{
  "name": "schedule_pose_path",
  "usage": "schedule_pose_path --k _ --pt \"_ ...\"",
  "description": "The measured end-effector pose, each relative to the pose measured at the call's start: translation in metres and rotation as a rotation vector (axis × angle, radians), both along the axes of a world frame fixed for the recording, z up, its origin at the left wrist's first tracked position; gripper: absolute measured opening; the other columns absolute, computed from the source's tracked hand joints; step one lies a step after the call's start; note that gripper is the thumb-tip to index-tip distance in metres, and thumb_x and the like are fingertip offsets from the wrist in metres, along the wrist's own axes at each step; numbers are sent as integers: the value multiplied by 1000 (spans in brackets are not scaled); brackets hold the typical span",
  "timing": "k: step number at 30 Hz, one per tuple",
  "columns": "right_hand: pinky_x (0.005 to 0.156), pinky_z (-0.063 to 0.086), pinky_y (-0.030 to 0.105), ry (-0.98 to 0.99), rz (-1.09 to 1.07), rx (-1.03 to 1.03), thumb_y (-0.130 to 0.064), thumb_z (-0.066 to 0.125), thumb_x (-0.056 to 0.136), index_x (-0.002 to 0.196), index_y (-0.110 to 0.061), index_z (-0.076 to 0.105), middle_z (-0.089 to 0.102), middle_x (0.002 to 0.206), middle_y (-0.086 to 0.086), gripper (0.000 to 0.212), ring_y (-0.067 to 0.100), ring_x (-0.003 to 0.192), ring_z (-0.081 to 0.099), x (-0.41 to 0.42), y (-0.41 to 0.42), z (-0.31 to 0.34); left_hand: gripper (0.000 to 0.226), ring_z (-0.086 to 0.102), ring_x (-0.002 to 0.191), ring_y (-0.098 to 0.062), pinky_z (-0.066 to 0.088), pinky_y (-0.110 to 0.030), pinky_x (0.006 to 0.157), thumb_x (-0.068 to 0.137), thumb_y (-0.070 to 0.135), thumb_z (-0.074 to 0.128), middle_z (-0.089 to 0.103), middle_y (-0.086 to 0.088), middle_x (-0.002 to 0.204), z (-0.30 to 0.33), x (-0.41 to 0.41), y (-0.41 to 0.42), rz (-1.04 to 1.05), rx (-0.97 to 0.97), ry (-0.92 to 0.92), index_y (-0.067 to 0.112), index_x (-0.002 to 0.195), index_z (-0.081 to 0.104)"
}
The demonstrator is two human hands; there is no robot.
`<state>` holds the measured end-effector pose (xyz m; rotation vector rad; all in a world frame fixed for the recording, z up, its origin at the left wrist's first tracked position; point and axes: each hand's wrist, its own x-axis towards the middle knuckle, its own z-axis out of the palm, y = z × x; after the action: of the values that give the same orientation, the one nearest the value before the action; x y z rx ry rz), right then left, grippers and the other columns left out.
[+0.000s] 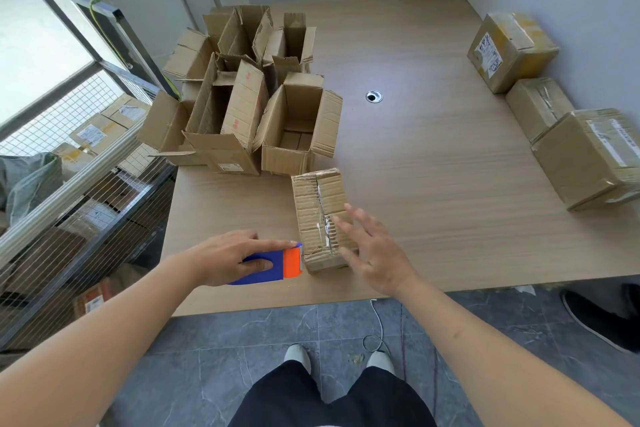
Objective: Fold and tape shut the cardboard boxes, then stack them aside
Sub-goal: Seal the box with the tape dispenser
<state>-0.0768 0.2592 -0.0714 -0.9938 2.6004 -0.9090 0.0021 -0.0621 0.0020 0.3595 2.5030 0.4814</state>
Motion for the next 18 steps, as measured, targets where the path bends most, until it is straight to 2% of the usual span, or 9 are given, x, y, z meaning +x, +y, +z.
schedule_pose_path --k 2,3,6,9,13,18 --pt "127 9 37 179 132 137 -65 41 99 162 -32 23 5 172 -8 74 15 158 1 0 -12 0 57 49 94 -9 46 -37 89 105 51 42 49 8 105 -3 0 7 0 14 -6 80 140 8" --pt "128 11 40 270 173 186 -69 39 97 163 -28 20 5 172 -5 80 17 159 1 0 -16 -5 57 49 94 -8 46 -36 88 105 51 42 49 8 106 -4 0 10 6 17 -5 80 140 7" --pt "122 29 51 482 172 249 -70 34 99 161 -17 29 20 170 5 82 25 157 17 -4 -19 -26 57 49 92 -8 46 -35 87 105 50 42 49 8 106 -8 2 13 37 47 0 79 141 8" --pt "121 32 51 605 130 212 -67 37 100 159 -14 35 27 167 6 79 27 155 23 -5 -19 -41 57 50 93 -10 45 -33 87 106 47 43 50 6 107 -14 10 14 75 91 -3 77 143 11" --pt "120 32 51 676 106 149 -64 40 102 158 -15 37 30 166 8 75 26 154 26 -3 -21 -45 57 50 90 -7 45 -32 87 106 42 47 51 7 104 -26 21 8 170 175 -29 72 145 19" --pt "121 31 51 651 122 111 -60 40 105 156 -27 41 33 165 10 61 28 153 30 -4 -19 -46 57 51 97 -5 42 -20 88 105 39 49 52 13 111 -34 40 -7 218 252 -65 67 148 24"
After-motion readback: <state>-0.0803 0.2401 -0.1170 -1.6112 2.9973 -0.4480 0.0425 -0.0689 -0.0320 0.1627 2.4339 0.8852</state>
